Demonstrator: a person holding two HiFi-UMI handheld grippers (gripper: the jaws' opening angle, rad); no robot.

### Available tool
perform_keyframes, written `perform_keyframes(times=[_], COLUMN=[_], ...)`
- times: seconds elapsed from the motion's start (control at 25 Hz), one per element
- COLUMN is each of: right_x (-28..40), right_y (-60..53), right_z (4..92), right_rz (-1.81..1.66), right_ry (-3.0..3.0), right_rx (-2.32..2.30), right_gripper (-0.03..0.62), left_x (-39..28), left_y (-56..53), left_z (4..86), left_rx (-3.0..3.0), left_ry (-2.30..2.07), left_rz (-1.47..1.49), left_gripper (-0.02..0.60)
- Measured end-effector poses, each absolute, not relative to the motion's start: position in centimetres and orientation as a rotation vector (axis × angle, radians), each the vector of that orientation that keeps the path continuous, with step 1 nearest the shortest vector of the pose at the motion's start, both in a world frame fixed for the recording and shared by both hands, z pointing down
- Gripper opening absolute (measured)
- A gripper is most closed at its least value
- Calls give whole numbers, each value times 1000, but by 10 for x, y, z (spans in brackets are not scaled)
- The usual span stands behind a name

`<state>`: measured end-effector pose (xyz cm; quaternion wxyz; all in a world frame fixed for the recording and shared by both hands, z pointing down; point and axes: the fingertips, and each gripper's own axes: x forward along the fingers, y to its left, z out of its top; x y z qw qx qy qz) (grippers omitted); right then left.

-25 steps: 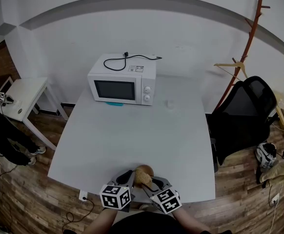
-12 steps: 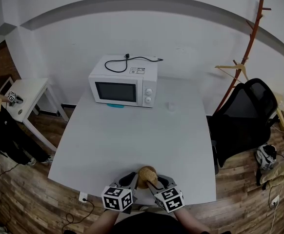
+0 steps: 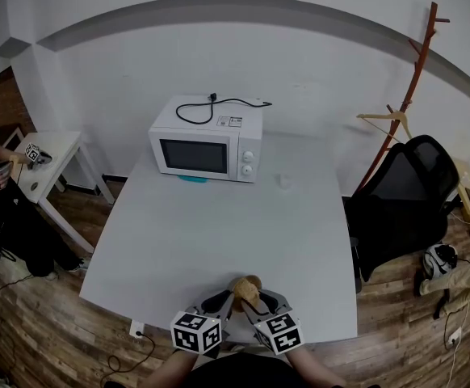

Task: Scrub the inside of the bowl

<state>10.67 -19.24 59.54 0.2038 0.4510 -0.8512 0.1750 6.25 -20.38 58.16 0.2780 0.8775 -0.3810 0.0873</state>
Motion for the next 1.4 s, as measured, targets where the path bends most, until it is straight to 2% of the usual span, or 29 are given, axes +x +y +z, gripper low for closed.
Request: perform_keyframes(times=[0.48,1.4], right_x=[84,103], right_y=[-182,-190], right_z=[596,626], right_rz=[462,548], right_ry=[-2432,-2297], right_rx=[1122,1123], right_gripper=[172,172], left_x=[45,44], left_y=[-217,-227], left_z=[580,625], left_rx=[2317,2201], left_ry=[-1105,-1103], left_rz=[192,275], left_gripper=[35,28])
